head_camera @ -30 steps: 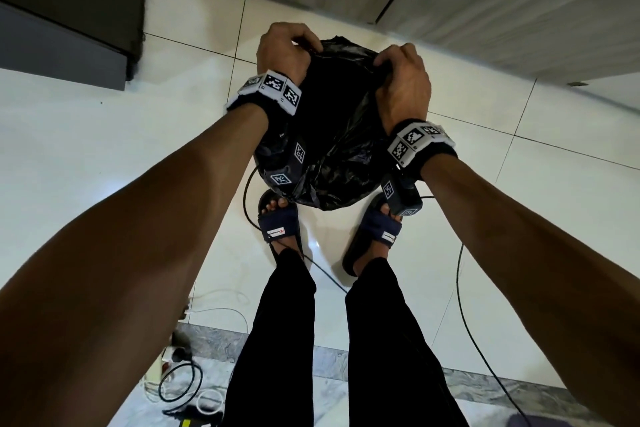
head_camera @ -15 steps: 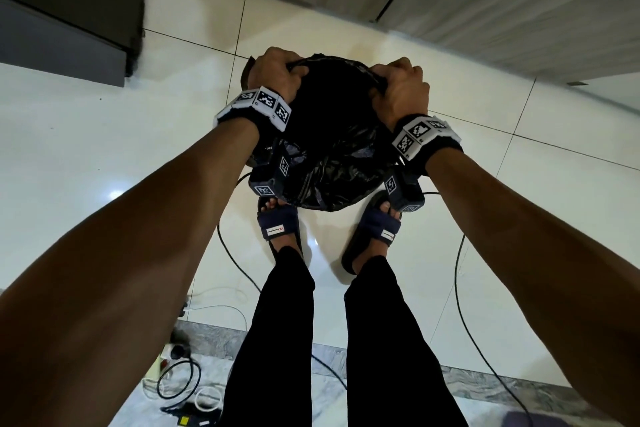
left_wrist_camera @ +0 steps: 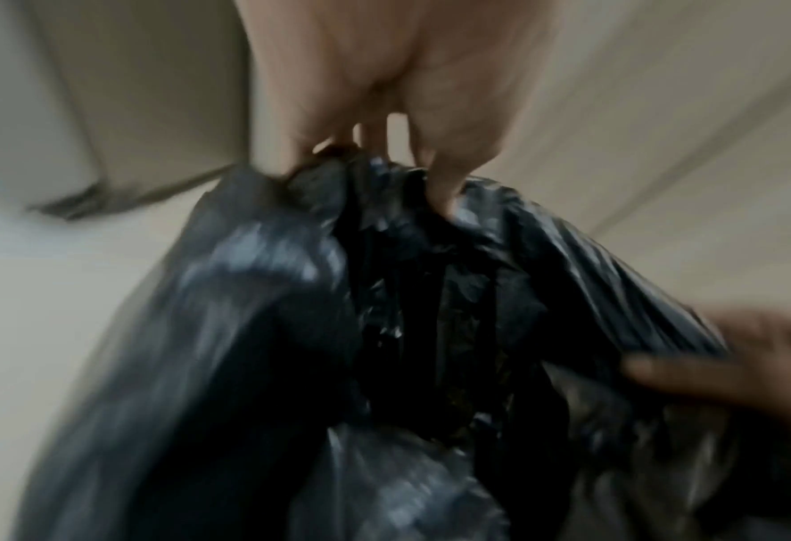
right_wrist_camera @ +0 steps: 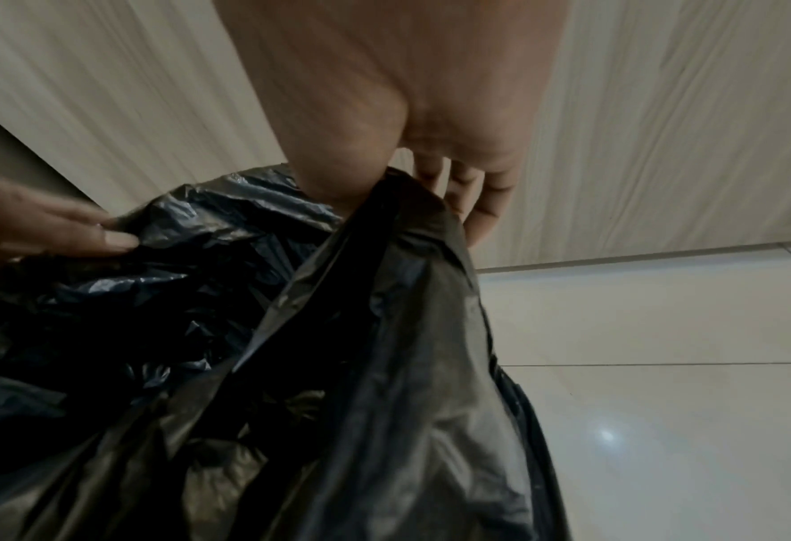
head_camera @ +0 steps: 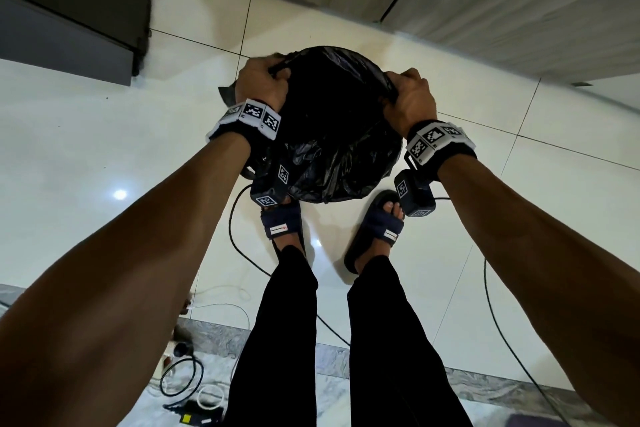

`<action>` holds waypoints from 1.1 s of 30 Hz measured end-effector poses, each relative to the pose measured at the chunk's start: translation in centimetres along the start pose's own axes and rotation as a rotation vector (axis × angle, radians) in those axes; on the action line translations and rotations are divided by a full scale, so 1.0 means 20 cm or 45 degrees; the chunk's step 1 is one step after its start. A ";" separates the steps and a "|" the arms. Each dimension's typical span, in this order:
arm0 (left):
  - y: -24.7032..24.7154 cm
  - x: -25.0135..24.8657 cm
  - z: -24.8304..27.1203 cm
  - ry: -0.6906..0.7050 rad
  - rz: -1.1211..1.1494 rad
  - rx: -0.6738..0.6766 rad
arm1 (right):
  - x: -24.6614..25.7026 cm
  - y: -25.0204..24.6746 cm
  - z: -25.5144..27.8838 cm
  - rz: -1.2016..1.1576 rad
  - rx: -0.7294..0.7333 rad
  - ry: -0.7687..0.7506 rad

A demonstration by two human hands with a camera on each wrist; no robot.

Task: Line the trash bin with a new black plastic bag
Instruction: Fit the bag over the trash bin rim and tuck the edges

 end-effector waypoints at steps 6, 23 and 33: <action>0.08 -0.32 0.00 0.416 -0.296 0.202 | 0.16 0.03 -0.05 0.074 0.115 -0.183; 0.02 -0.15 0.00 0.266 -0.258 0.033 | 0.13 -0.08 0.00 0.087 -0.061 -0.254; 0.14 -0.37 -0.04 0.489 -0.232 0.207 | 0.11 -0.16 0.01 -0.183 -0.418 -0.277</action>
Point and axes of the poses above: each hand's wrist, its own z-axis away from the middle knuckle, its own y-axis out of the palm, x = y × z, the point moved 7 cm from there along -z, towards the middle knuckle, and after that the axes turned 9 degrees about x, right-handed, at the moved point
